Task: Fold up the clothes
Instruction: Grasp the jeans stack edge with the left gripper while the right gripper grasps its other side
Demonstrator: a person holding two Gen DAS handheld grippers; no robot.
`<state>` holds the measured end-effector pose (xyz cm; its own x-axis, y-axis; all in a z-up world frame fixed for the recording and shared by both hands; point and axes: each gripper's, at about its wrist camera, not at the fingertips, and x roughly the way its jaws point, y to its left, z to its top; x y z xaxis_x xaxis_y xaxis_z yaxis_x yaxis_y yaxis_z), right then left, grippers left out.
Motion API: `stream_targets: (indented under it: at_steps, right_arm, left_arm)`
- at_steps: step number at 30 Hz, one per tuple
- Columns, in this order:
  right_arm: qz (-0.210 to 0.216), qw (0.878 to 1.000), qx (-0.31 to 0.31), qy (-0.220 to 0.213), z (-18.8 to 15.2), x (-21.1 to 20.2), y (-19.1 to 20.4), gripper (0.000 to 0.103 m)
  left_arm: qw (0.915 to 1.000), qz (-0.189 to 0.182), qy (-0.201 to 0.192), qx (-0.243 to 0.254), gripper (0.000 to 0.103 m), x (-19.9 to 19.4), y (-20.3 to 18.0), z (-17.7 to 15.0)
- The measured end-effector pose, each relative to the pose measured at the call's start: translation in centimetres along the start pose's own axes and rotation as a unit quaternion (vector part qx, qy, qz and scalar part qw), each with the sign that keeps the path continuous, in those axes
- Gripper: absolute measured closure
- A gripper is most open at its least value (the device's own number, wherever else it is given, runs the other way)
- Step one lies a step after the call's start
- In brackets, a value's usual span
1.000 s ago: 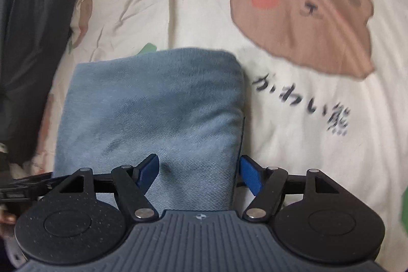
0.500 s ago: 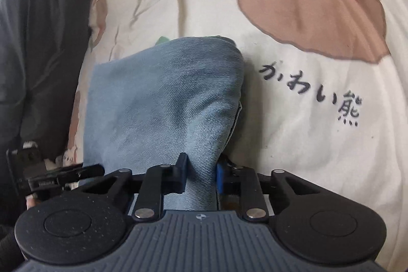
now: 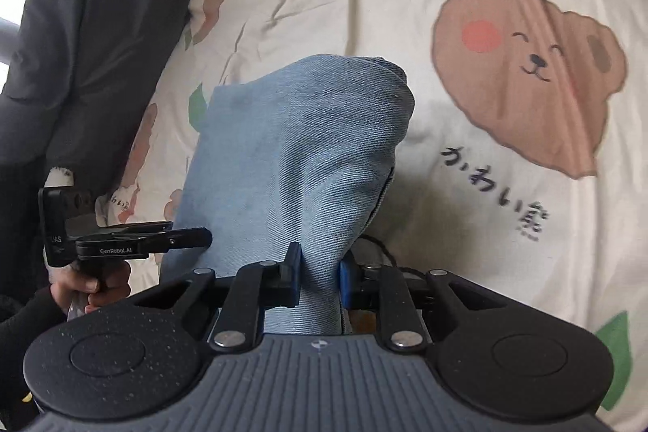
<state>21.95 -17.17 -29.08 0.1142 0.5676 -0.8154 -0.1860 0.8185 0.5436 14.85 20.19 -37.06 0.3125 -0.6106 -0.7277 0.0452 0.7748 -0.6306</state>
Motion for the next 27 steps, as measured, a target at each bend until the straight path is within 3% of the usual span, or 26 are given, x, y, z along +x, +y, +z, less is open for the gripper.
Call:
stream_targets:
  at_steps: [12,19,21,23,27]
  right_arm:
    - [-0.04,0.998,0.043,-0.03,-1.4,-3.6,-5.9,0.086]
    - [-0.063,0.993,0.086,-0.056,-2.9,-2.9,-9.0,0.086]
    - [-0.07,0.992,0.093,-0.054,-3.3,-2.0,-9.9,0.086]
    - [-0.074,0.991,0.096,-0.048,-3.0,-1.3,-10.6,0.085]
    - [-0.093,0.993,0.067,-0.033,-2.5,-0.8,-10.0,0.083]
  left_arm:
    - [0.9997,-0.019,0.013,0.011,0.062,4.5,-4.5,0.2]
    - [0.9993,-0.029,0.021,0.013,0.063,5.3,-5.1,0.4]
    - [0.9992,-0.028,0.023,0.019,0.055,5.0,-5.3,0.2]
    - [0.9992,-0.03,0.023,0.014,0.035,4.9,-4.9,0.3]
    - [0.9988,-0.045,0.018,-0.006,0.032,5.0,-3.9,0.1]
